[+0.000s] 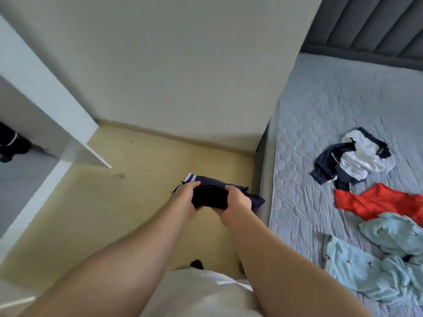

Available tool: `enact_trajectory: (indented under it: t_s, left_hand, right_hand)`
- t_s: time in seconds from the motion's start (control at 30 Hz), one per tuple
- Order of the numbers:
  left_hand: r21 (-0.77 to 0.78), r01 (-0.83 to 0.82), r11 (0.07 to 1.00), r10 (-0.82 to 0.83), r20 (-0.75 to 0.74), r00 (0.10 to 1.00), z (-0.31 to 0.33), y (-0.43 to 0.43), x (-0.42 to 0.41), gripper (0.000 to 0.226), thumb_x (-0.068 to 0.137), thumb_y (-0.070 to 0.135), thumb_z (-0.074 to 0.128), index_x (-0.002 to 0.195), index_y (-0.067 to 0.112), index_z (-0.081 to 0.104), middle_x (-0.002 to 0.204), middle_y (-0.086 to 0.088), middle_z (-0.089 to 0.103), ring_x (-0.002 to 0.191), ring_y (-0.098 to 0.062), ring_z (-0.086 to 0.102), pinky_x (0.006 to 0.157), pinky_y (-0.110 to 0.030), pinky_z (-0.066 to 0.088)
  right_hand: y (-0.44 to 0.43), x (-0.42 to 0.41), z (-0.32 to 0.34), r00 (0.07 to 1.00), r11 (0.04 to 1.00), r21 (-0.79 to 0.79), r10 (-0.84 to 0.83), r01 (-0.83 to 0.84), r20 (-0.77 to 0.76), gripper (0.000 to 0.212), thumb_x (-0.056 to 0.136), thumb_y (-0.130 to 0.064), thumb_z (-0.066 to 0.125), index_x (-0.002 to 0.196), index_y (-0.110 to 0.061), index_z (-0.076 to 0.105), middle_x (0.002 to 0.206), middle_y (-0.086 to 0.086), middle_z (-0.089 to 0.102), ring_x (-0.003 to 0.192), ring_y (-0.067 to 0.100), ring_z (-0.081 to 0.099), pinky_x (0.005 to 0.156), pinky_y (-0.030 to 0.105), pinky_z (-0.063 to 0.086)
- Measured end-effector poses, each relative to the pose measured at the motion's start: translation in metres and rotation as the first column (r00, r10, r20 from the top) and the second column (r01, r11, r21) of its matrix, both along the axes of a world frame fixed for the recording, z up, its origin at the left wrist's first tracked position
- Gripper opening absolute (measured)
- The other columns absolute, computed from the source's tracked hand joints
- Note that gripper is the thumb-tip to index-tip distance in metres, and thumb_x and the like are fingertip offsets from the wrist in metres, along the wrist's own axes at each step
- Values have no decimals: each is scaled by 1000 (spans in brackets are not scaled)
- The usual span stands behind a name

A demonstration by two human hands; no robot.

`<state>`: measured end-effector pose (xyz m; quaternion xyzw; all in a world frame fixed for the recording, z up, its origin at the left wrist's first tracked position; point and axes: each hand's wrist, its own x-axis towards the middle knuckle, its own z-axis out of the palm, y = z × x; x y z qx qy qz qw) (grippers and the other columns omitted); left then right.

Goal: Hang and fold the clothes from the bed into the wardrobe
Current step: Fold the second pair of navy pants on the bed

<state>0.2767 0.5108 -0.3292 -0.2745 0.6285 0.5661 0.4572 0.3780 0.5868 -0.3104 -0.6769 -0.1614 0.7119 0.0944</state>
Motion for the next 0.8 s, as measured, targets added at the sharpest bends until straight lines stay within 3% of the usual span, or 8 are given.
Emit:
enact_trajectory:
  t_s: [0.13,0.23,0.4,0.63,0.8]
  left_hand:
    - [104,-231,967,232,4,973,19,-82,-74,24,87,11,71,108,19,65,96,-13,72,83,-30,71,56,-34,58]
    - [153,-425,892,428,17,904,36,-137,-115,18,85,9,72,101,13,67,76,-13,76,66,-30,74,50,-34,58]
    - [183,-635,751,649,-25,760,58,-222,-175,19,88,10,70,104,19,65,100,-11,72,83,-27,71,46,-30,56]
    - [179,-849,497,868,-82,490,89,-319,-277,39,86,13,74,123,16,60,107,-13,70,87,-30,70,51,-33,58]
    - [305,-888,345,938,-138,317,133,-362,-388,39,86,14,73,124,13,62,102,-13,71,83,-28,70,54,-35,57]
  right_hand:
    - [-52,-94,17,970,970,36,240,-239,-28,28,80,-17,80,94,-16,56,98,15,65,77,39,67,45,43,59]
    - [-93,-157,25,918,918,77,393,-389,-56,34,80,-15,80,102,-15,54,100,15,65,82,38,68,47,44,59]
    - [-167,-251,40,799,804,89,594,-588,-91,37,75,-17,83,101,-17,57,99,13,68,80,41,72,47,42,59]
    - [-265,-389,58,636,656,157,754,-738,-166,52,72,-10,84,115,-17,55,102,15,67,79,42,70,47,42,58]
    - [-316,-520,101,492,555,372,832,-744,-256,56,75,-8,82,124,-13,54,109,16,65,87,37,68,48,39,58]
